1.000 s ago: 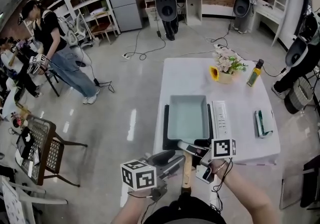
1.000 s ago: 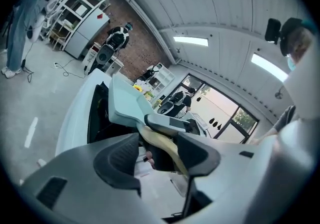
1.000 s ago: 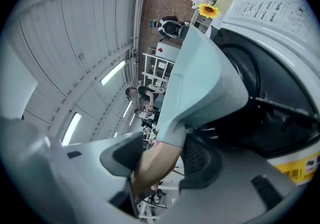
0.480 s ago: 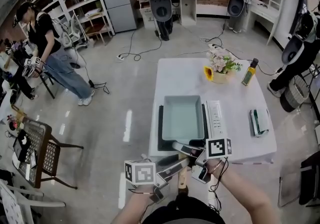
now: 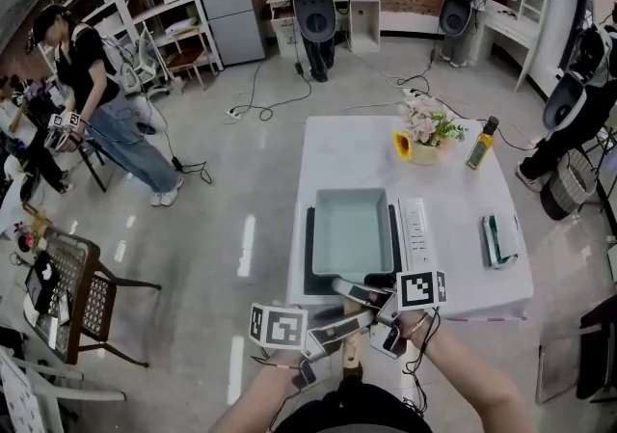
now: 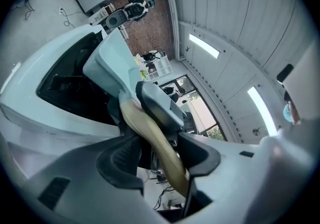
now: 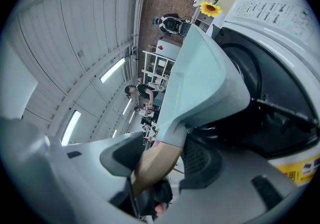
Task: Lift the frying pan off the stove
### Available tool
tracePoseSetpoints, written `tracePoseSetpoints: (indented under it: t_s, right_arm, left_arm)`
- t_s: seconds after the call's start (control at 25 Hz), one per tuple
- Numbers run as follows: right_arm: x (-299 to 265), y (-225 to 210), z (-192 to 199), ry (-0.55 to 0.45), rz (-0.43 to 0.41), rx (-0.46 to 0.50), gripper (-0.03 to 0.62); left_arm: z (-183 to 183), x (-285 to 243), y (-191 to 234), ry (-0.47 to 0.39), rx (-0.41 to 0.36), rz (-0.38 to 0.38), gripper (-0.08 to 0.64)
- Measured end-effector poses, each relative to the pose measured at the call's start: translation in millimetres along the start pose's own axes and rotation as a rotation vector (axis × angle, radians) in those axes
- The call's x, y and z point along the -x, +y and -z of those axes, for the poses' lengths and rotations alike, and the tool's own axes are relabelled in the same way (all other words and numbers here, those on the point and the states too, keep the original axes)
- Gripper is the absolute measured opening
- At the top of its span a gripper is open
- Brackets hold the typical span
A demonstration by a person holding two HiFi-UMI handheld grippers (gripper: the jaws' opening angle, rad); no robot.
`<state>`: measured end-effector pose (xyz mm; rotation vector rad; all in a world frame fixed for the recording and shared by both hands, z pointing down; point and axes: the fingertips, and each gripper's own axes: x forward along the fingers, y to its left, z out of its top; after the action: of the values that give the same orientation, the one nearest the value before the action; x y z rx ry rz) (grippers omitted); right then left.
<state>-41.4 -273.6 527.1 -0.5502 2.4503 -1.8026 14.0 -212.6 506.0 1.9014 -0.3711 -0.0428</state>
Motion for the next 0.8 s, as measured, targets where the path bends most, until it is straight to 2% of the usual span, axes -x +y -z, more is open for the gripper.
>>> tracePoseSetpoints:
  t_s: [0.32,0.48,0.64,0.8]
  right_arm:
    - [0.9,-1.7,1.1,0.007,0.005,-0.012,0.225]
    - [-0.2,1.5,-1.7,0.002,-0.025,-0.012,0.225]
    - [0.7,1.2,-1.2,-0.002,-0.032,-0.019,0.222]
    - [0.7,0.1,0.8,0.008,-0.028,0.011,0.218]
  left_arm:
    - [3.2,-6.9,-3.8,0.053,0.064,0.089,0.198]
    - [2.4,-9.7,-6.9,0.059,0.091,0.126,0.178]
    - [4.9,-11.1,-7.6,0.061,0.117,0.130,0.164]
    - [9.2,-12.3,-3.8,0.099,0.053,0.092,0.155]
